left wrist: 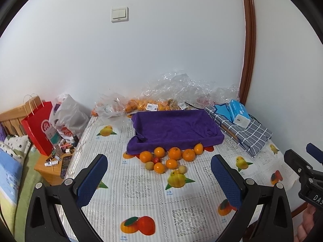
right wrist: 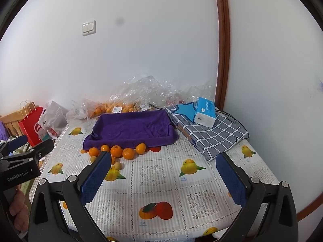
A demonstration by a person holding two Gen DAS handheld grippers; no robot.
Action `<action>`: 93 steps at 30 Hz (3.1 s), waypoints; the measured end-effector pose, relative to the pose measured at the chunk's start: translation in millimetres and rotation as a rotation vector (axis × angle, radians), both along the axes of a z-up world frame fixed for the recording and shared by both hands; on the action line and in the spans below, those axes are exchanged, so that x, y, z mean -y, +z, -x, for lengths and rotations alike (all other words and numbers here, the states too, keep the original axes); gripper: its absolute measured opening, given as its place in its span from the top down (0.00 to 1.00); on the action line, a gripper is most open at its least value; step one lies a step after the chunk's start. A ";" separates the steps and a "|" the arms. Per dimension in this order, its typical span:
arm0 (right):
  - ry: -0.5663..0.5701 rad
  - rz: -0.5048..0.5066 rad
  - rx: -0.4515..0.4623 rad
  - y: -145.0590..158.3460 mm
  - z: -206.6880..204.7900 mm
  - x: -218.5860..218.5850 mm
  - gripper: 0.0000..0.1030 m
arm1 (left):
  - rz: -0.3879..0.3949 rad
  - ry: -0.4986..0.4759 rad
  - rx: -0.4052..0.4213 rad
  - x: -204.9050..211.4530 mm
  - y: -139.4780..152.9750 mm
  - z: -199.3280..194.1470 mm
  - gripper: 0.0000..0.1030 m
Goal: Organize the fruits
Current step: 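Move both tools toward the oranges in front of the purple towel, then grasp an orange with the right tool while the left tool approaches another orange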
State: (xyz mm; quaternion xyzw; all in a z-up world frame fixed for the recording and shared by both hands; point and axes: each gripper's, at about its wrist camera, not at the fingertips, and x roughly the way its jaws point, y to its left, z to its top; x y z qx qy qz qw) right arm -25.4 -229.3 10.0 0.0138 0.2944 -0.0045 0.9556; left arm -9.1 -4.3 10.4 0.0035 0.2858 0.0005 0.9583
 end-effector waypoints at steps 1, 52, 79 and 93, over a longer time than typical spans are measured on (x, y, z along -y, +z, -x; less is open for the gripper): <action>-0.001 -0.001 0.002 0.1 0.2 0.3 0.01 | -0.007 -0.002 0.001 0.4 0.9 -0.4 0.00; 0.020 0.029 -0.120 -84.4 -110.5 -6.5 0.02 | 0.078 0.036 -0.056 -49.6 -53.0 -87.5 0.04; 0.117 -0.230 -0.401 -207.9 -265.6 -47.8 0.56 | 0.187 -0.022 -0.154 -105.8 -170.5 -165.6 0.08; 0.116 -0.105 -0.420 -202.4 -234.5 -28.3 0.67 | 0.224 -0.045 -0.170 -110.8 -174.8 -165.6 0.08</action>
